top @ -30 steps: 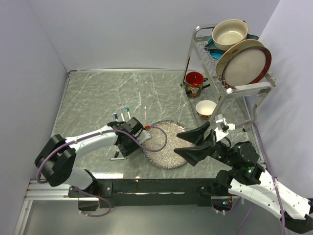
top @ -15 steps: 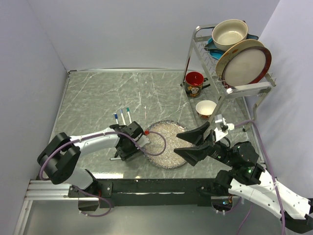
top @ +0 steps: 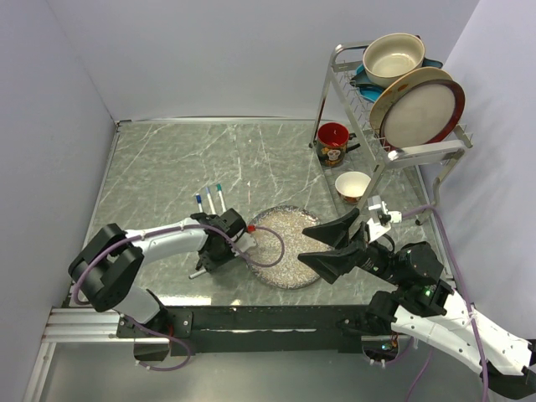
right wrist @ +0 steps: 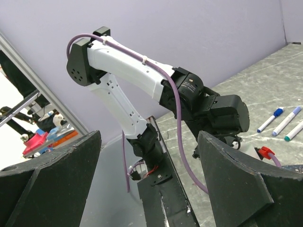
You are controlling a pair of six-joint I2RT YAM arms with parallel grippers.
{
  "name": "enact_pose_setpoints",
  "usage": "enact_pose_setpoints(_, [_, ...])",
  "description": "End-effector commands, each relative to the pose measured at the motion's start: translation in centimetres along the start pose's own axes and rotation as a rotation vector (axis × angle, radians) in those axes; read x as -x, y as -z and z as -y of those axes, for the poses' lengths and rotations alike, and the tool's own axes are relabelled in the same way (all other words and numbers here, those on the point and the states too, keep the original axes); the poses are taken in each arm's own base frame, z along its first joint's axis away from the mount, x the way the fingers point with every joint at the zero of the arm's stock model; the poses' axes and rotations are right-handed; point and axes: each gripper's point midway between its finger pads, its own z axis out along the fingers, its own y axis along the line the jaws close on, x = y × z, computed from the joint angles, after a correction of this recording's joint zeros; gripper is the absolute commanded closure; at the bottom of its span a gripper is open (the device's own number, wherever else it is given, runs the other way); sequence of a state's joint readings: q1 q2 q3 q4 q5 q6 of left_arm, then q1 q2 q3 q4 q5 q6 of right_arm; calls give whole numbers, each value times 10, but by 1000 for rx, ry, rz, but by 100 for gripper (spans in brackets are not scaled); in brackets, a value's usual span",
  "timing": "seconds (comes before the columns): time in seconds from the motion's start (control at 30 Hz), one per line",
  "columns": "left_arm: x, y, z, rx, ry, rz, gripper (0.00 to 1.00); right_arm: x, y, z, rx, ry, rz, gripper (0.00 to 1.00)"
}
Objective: Insert the pens into the pen caps
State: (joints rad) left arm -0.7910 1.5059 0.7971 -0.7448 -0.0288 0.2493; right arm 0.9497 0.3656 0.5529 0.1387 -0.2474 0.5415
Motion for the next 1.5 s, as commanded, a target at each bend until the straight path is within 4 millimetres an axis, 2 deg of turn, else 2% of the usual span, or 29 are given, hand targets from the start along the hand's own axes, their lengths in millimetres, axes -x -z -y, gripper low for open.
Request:
enact_pose_setpoints(0.0, [-3,-15,12,-64,2,-34,91,8,0,-5,17,12,33,10])
enact_pose_setpoints(0.1, [6,-10,12,-73,7,-27,99,9,-1,-4,10,13,34,10])
enact_pose_setpoints(0.27, [15,1,17,-108,-10,25,99,11,-2,-5,13,15,36,9])
enact_pose_setpoints(0.47, [40,34,4,-44,32,119,99,5,-9,-3,12,11,-3,10])
enact_pose_setpoints(0.67, [77,90,-1,-25,90,327,99,21,-5,-6,-13,76,20,10])
enact_pose_setpoints(0.83, [103,157,3,-44,127,567,99,37,5,-10,-21,113,69,9])
enact_pose_setpoints(0.9, [110,176,6,-59,121,650,99,39,7,-13,-14,110,78,9])
enact_pose_setpoints(0.93, [119,195,9,-73,106,751,99,41,8,-15,-10,112,79,9])
enact_pose_setpoints(1.0, [126,210,13,-97,136,844,99,39,8,-15,-10,108,70,9])
enact_pose_setpoints(1.03, [134,228,14,-101,128,937,99,38,7,-15,-7,107,63,9])
enact_pose_setpoints(1.07, [137,233,20,-150,190,969,99,36,6,-14,-7,106,57,9])
enact_pose_setpoints(1.13, [142,249,26,-193,203,1041,99,28,3,-12,-2,92,32,10])
enact_pose_setpoints(1.27, [169,288,49,-407,233,1263,99,13,-11,-7,21,77,-7,13])
enact_pose_setpoints(1.37, [177,316,53,-498,274,1395,99,-2,-23,4,-6,62,-68,18])
enact_pose_setpoints(1.47, [177,332,56,-559,308,1451,99,-14,-34,12,-12,54,-106,25])
